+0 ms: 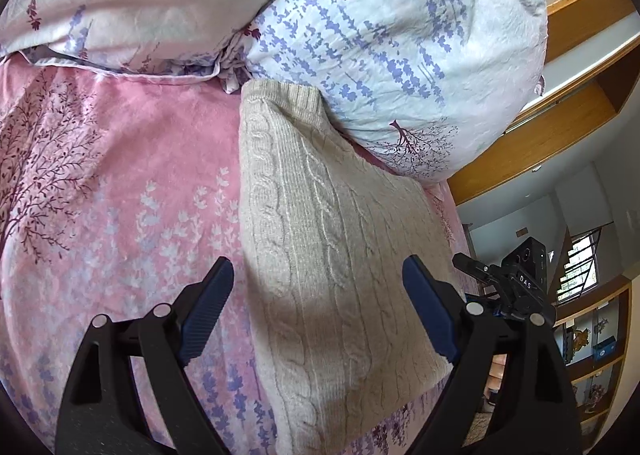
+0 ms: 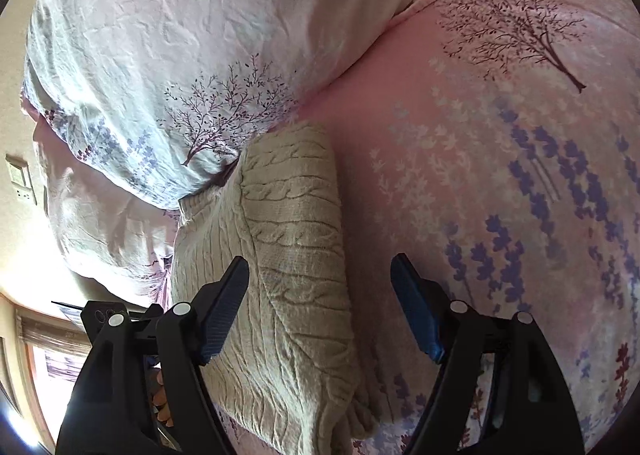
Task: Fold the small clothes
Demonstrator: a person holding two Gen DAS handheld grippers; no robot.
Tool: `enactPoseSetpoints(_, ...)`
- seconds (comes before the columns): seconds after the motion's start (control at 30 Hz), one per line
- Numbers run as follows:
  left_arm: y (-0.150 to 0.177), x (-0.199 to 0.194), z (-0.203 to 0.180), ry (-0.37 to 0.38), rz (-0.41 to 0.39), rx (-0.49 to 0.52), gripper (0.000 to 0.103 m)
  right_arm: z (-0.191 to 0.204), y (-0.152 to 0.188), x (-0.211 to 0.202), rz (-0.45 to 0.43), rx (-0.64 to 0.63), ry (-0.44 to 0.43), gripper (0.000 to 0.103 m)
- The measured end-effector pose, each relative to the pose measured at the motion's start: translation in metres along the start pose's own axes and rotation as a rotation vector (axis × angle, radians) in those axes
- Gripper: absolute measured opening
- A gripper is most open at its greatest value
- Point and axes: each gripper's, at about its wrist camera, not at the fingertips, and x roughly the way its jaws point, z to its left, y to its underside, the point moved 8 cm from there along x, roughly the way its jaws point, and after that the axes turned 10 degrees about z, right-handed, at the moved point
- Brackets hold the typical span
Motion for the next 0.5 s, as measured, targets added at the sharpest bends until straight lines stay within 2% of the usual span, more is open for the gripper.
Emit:
enactPoseSetpoints(0.1,-0.001,0.012,0.002,0.014,0.024,-0.015,0.086,0.003,0.000,0.004,0.010,-0.012,-0.037,0.072)
enactPoseSetpoints(0.2,-0.002,0.021,0.001,0.053,0.030,-0.029,0.082,0.006,0.001,0.010,0.027,-0.022,-0.077,0.062)
enactPoseSetpoints(0.27,-0.003,0.023,0.000,0.064,0.027,-0.041,0.081,0.008,0.003,0.019,0.067,-0.009,-0.136,0.054)
enactPoseSetpoints(0.33,-0.002,0.025,0.000,0.064,0.028,-0.044,0.074,0.011,0.001,0.023,0.058,-0.014,-0.157,0.051)
enactPoseSetpoints(0.37,-0.001,0.026,0.001,0.064,0.025,-0.048,0.072,0.012,0.002,0.024,0.060,-0.017,-0.161,0.045)
enactPoseSetpoints(0.5,0.002,0.027,0.006,0.092,0.020,-0.072,0.051,0.016,0.006,0.025,0.041,-0.033,-0.189,0.034)
